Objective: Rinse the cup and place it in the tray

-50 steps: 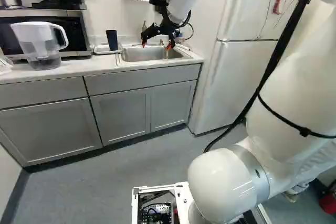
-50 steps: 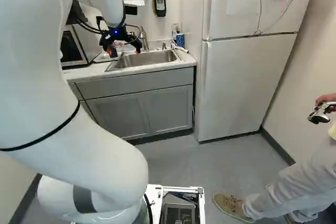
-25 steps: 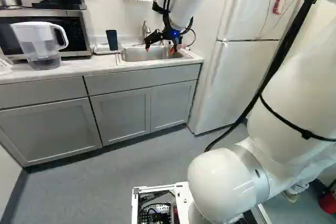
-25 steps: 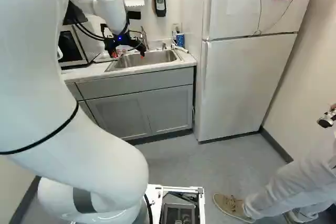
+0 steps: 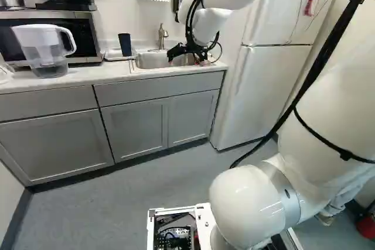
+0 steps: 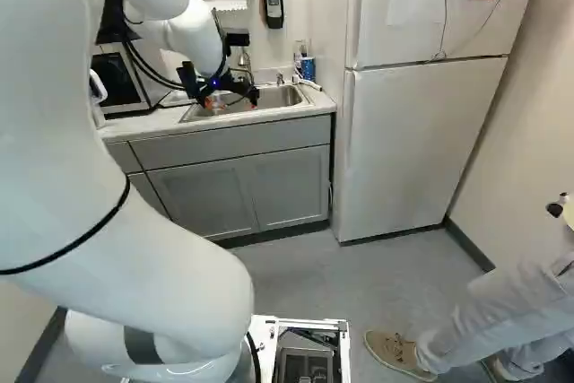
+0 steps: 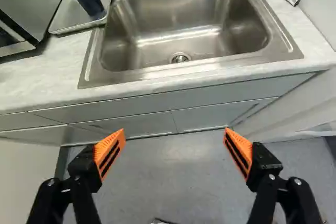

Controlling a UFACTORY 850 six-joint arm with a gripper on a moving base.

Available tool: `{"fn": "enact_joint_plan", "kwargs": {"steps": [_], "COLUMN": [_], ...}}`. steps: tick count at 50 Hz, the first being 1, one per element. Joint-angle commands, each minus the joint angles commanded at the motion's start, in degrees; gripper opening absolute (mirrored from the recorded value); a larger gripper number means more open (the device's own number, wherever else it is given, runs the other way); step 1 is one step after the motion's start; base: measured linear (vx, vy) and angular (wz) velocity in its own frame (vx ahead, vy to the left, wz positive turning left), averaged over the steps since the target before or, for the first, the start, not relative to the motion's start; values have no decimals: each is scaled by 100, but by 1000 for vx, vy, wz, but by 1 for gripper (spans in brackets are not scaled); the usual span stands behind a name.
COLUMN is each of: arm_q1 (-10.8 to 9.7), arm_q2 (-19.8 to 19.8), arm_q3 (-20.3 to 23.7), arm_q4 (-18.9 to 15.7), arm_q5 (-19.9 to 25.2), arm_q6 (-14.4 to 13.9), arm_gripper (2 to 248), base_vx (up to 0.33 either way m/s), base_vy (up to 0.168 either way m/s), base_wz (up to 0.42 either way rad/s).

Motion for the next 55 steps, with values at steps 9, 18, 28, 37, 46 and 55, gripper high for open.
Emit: {"fn": "enact_joint_plan", "kwargs": {"steps": [9,18,28,37,46,55], "arm_q1": [-60,-126,-208,-287,-365,-434], "arm_q2": [79,166,273,378,480,572], "arm_q3": [356,751,1235,1707,2168,2581], "arm_q4": [-134,-282,-463,-641,-814,-969], "arm_q5": [481,1014,1667,2304,2927,3484], "arm_q6": [107,226,372,514,653,777], "arm_gripper": [247,247,247,247,247,247], "base_vx": [0,0,0,0,0,0], "base_vy": [0,0,0,0,0,0], "base_wz": [0,0,0,0,0,0]}}
